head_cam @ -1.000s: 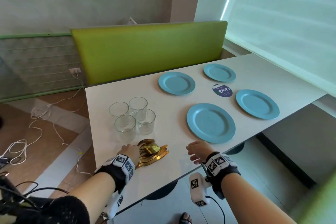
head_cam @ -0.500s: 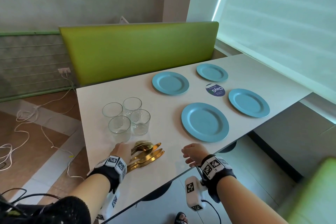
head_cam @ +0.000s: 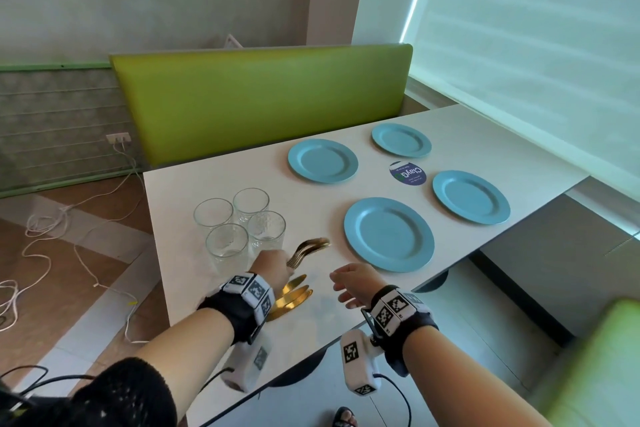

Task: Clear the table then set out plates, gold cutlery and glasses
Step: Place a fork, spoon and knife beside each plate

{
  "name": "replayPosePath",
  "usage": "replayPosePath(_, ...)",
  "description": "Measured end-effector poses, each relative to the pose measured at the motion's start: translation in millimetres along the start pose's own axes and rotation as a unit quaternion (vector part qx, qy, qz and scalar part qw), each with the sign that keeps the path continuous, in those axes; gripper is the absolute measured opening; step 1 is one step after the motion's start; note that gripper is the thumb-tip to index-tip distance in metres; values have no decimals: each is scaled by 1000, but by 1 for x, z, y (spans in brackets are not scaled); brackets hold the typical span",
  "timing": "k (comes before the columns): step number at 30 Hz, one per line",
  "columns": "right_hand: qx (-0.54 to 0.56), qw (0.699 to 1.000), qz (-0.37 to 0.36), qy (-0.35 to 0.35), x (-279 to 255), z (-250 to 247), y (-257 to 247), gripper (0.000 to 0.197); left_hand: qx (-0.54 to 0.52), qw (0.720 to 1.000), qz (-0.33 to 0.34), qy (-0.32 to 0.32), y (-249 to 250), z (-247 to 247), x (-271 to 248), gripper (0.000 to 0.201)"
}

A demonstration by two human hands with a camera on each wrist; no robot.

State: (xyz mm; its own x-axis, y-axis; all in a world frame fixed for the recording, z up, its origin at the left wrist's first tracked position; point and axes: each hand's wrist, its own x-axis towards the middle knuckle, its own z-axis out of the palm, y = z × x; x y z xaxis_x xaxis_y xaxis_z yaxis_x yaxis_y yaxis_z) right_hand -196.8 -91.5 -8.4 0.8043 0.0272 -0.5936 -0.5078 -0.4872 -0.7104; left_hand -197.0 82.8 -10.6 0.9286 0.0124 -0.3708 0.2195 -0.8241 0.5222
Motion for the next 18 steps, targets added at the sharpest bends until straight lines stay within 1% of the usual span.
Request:
replayPosePath(2, 10, 1000, -24, -13, -4, 1, -11, 25, -63, 998, 29, 3, 21, -5, 1, 16)
replayPosePath(3, 20, 999, -35, -16, -5, 0, -16, 29, -87, 995, 42, 3, 29, -5, 2, 15)
replayPosePath(5, 51, 997, -50, -8, -6, -2, -23, 33, -120, 991, 51, -7, 44, -5, 6, 25)
replayPosePath(8, 98, 993, -59, 24, -6, -13, -27, 29, -175, 983, 57, -29, 60, -2, 14, 26)
replayPosePath(14, 180, 981, -55, 53, 6, -48, -23, 20, -254, 961, 70, -80, 88, 8, 35, 15)
replayPosePath(18, 203, 974, -58, 79, 23, -76, -22, 17, -336, 934, 49, -107, 112, 18, 55, 11)
